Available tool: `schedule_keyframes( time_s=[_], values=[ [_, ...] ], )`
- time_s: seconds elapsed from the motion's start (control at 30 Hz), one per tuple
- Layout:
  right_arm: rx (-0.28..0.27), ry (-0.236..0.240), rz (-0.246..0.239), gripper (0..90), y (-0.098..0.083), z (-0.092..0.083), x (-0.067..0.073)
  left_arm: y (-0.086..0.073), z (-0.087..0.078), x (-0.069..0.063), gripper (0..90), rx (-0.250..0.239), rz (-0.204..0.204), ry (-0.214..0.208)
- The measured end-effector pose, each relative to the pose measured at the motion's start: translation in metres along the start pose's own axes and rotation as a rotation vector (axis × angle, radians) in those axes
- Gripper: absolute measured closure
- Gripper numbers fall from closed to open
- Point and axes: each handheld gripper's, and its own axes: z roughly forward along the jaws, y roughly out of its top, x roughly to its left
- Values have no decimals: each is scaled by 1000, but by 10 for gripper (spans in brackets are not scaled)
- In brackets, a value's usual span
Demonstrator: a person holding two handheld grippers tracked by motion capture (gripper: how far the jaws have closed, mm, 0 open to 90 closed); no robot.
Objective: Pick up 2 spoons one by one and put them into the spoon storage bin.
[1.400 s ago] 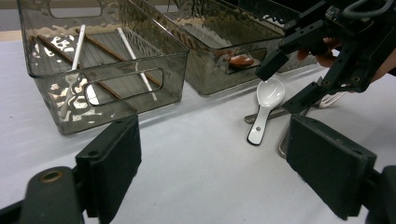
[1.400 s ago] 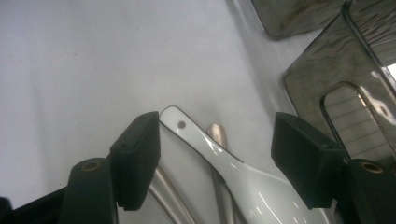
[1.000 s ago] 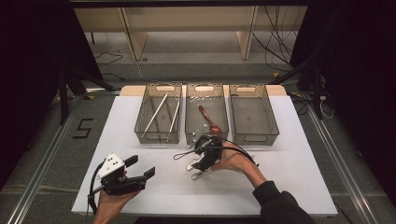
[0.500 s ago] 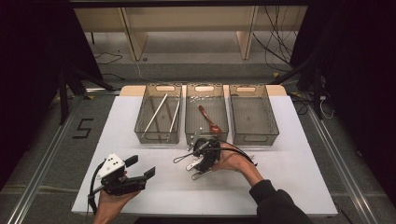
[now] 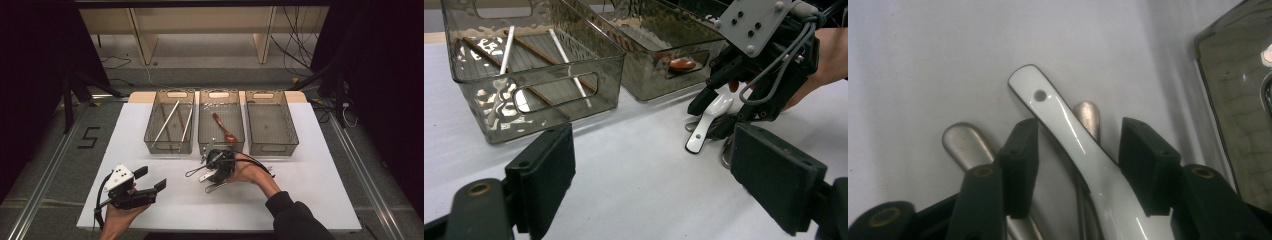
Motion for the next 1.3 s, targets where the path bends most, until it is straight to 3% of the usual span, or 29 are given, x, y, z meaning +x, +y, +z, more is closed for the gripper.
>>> schedule_keyframes(
  time_s=[0.1,0.37,0.53,0.6,0.67,0.83,0.9,1.03,1.3],
  values=[
    [-5,5,21,644,-1,0,0,0,0,0,180,1,0,0],
    [0,-4,17,779,-2,-2,-4,0,1,0,180,1,1,1],
    [-3,-13,8,785,-2,-2,-2,0,1,0,180,3,1,1],
    [-1,-14,-27,816,-2,-4,-3,0,1,0,180,3,1,1],
    [-27,-21,-5,856,-1,-8,-3,0,1,0,180,4,2,1],
    [13,-31,-49,860,0,-8,-4,0,1,0,180,6,3,1],
    [9,-32,-41,861,0,-9,-4,0,1,0,180,7,3,0],
    [-9,-51,-60,862,1,-13,-3,0,1,0,180,7,0,1],
    [-86,-84,-33,862,4,-33,-5,0,1,0,180,6,2,2]
  ],
)
